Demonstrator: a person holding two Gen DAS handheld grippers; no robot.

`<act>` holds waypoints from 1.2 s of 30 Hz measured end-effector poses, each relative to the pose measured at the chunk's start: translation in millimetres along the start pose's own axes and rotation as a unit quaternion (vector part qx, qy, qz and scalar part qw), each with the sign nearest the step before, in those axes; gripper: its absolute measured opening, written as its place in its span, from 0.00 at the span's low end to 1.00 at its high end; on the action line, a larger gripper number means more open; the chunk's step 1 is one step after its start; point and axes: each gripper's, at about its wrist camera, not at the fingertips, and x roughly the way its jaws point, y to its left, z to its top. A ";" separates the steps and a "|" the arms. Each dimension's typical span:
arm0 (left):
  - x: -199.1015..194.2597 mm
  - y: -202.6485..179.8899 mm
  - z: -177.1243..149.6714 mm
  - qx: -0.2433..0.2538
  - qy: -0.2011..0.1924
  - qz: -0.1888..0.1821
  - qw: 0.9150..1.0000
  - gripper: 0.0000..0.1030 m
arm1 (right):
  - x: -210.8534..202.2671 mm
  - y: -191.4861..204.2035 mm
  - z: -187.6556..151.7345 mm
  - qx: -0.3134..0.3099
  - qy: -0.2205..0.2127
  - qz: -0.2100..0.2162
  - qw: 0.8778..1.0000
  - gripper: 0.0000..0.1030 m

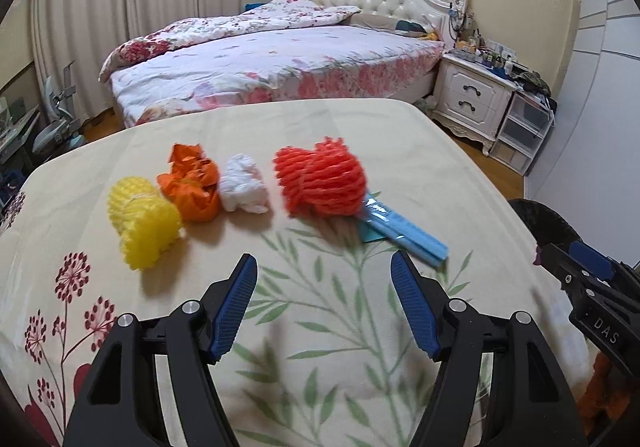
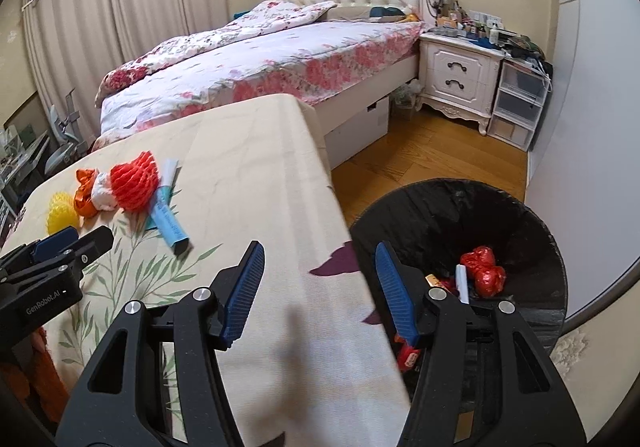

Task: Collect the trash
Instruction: 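Move both open tools back over the yellow foam net and blue tube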

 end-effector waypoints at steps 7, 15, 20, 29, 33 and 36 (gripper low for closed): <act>-3.3 44.4 -13.6 -0.036 0.012 0.034 0.999 0.66 | 9.2 38.3 -1.3 -0.040 0.023 0.023 0.999 0.55; -0.5 70.1 -9.6 -0.065 0.016 0.047 0.997 0.66 | 20.8 70.7 0.5 -0.076 0.039 0.036 0.996 0.55; 9.1 75.6 -1.2 -0.074 0.015 0.053 0.996 0.67 | 26.0 77.7 1.9 -0.083 0.048 0.042 0.995 0.55; 25.6 97.9 13.9 -0.097 0.019 0.080 0.992 0.68 | 33.5 77.2 6.1 -0.078 0.059 0.049 0.994 0.55; 25.3 110.5 8.9 -0.114 0.031 0.079 0.990 0.68 | 34.5 78.1 6.9 -0.081 0.060 0.049 0.994 0.56; 21.8 121.3 3.9 -0.120 0.037 0.085 0.988 0.68 | 34.7 78.3 6.7 -0.080 0.060 0.049 0.994 0.56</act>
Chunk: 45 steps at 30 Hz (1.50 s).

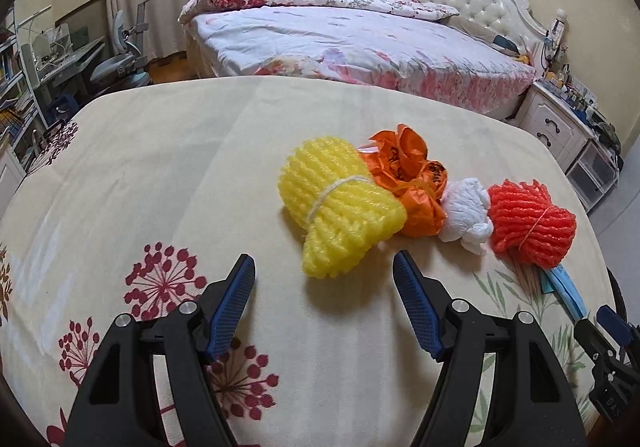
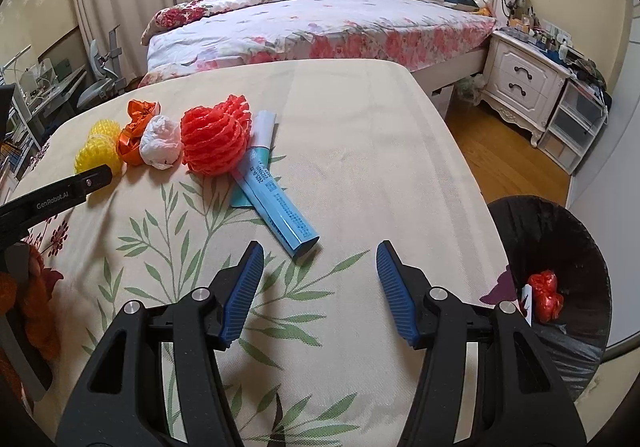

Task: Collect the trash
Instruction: 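Move both open tools back over the yellow foam net and blue tube, then grasp the yellow foam net with the left tool while the right tool grasps the blue tube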

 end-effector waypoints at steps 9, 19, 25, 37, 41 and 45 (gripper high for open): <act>-6.3 48.2 -3.7 -0.041 0.007 0.022 0.999 0.68 | 2.0 0.5 2.0 -0.003 0.001 -0.005 1.000 0.56; -20.5 53.5 -11.6 -0.022 -0.002 0.013 1.000 0.68 | 2.4 2.8 1.5 -0.006 0.001 -0.009 1.000 0.56; -24.9 28.0 -12.0 0.019 -0.010 -0.016 1.000 0.69 | 8.2 8.9 7.9 -0.023 0.005 -0.011 1.000 0.56; -17.7 10.7 1.5 0.050 -0.022 -0.014 0.998 0.71 | 16.9 8.8 15.3 -0.030 0.015 -0.007 0.999 0.23; -13.6 9.4 4.4 0.051 -0.021 -0.014 0.998 0.72 | 11.2 -1.0 10.3 -0.013 0.019 -0.009 1.000 0.22; -10.3 8.9 6.5 0.054 -0.021 -0.011 0.998 0.72 | 11.2 0.3 11.7 -0.017 0.018 -0.010 1.000 0.31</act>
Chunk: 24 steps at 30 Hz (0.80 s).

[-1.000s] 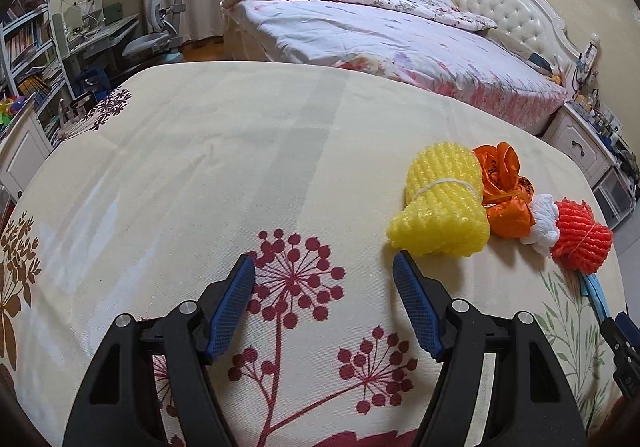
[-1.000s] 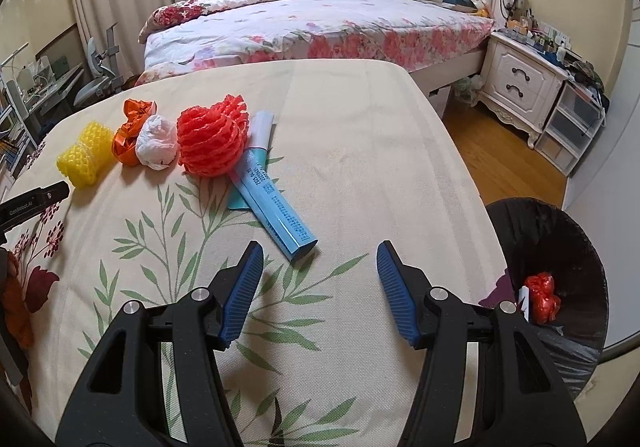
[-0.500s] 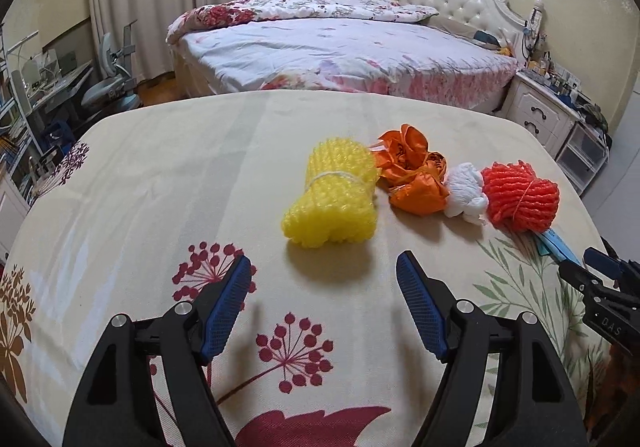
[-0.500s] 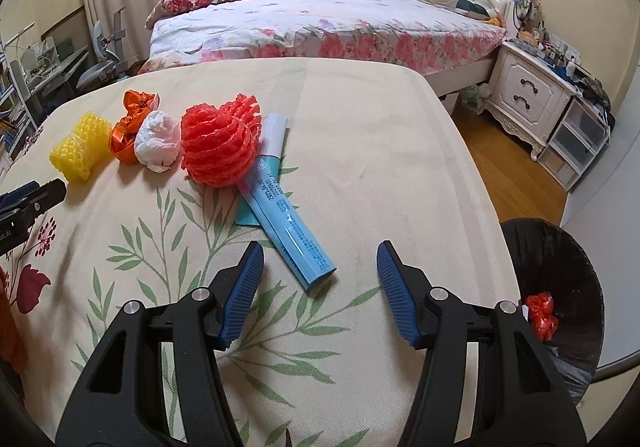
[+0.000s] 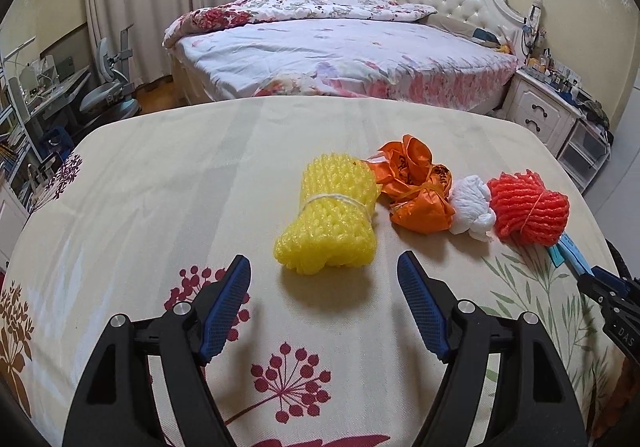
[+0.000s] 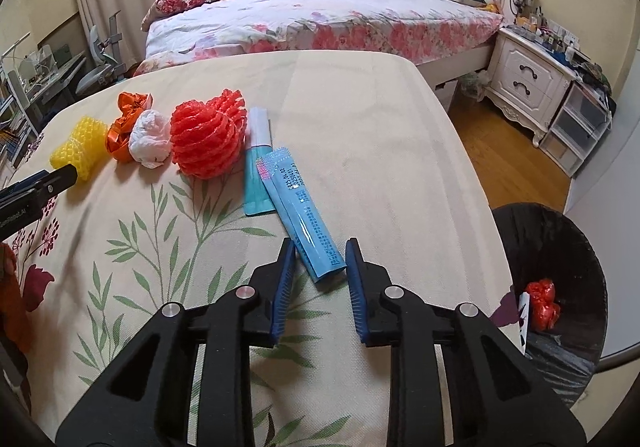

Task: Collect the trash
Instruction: 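Grasp the yellow foam net with the left tool while the right tool grasps the blue tube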

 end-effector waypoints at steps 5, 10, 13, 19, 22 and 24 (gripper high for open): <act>4.5 0.5 6.8 -0.004 0.000 0.000 1.000 0.72 | 7.2 1.7 9.3 -0.001 -0.006 0.002 1.000 0.42; 11.1 -1.5 12.1 0.002 0.002 0.004 1.000 0.73 | 14.2 0.0 15.0 -0.006 -0.003 -0.010 1.000 0.22; 16.2 0.1 12.0 0.000 0.007 0.006 1.000 0.73 | 17.2 -8.2 18.3 0.010 -0.005 -0.016 1.000 0.22; 28.1 0.3 17.4 0.009 0.015 0.011 1.000 0.73 | 26.1 -4.0 28.3 0.000 -0.005 -0.017 1.000 0.24; 32.6 1.6 19.6 0.011 0.022 0.007 1.000 0.73 | 29.6 -0.8 31.6 -0.009 -0.003 -0.011 1.000 0.41; 34.2 2.1 20.6 0.012 0.024 0.004 1.000 0.73 | 31.0 0.7 33.3 -0.010 -0.003 -0.012 1.000 0.43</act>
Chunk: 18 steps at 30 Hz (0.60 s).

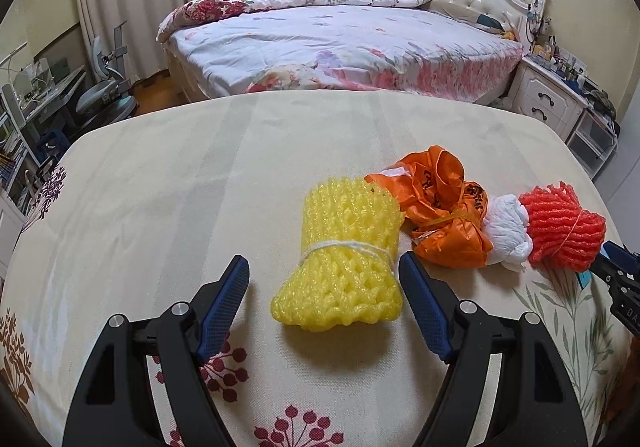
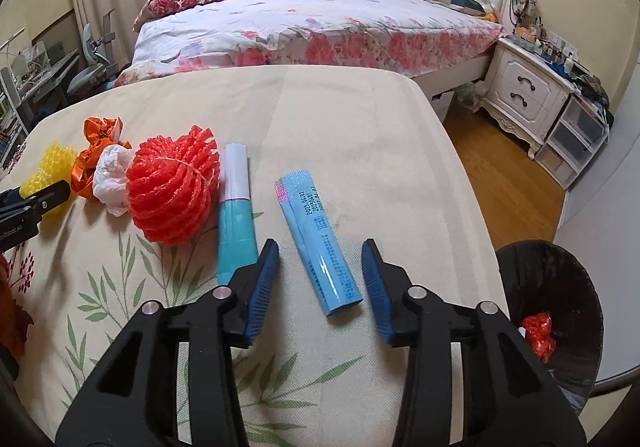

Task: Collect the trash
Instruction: 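Grasp the yellow foam net with the left tool while the right tool grasps the blue tube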

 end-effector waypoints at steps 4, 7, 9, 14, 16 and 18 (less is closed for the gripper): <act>4.7 1.6 0.2 0.000 0.011 -0.009 1.000 0.54 | 0.6 -0.4 1.2 0.000 0.000 0.000 1.000 0.41; 3.4 -1.5 -1.2 0.010 0.007 -0.012 1.000 0.47 | -0.8 0.5 0.8 -0.003 -0.002 -0.004 1.000 0.27; 1.7 -5.1 -2.3 0.020 0.004 -0.013 1.000 0.44 | -1.4 1.1 0.1 -0.004 -0.002 -0.003 1.000 0.19; -7.5 -12.7 -6.6 0.040 -0.016 -0.010 0.999 0.42 | -3.6 0.1 -1.1 -0.001 -0.003 -0.001 1.000 0.16; -13.4 -13.3 -9.1 0.040 -0.025 -0.008 0.999 0.42 | -8.8 -1.6 -4.8 0.008 -0.010 0.001 1.000 0.15; -19.8 -13.5 -13.8 0.037 -0.032 -0.005 0.999 0.42 | -16.1 -3.6 -9.4 0.014 -0.020 0.002 1.000 0.14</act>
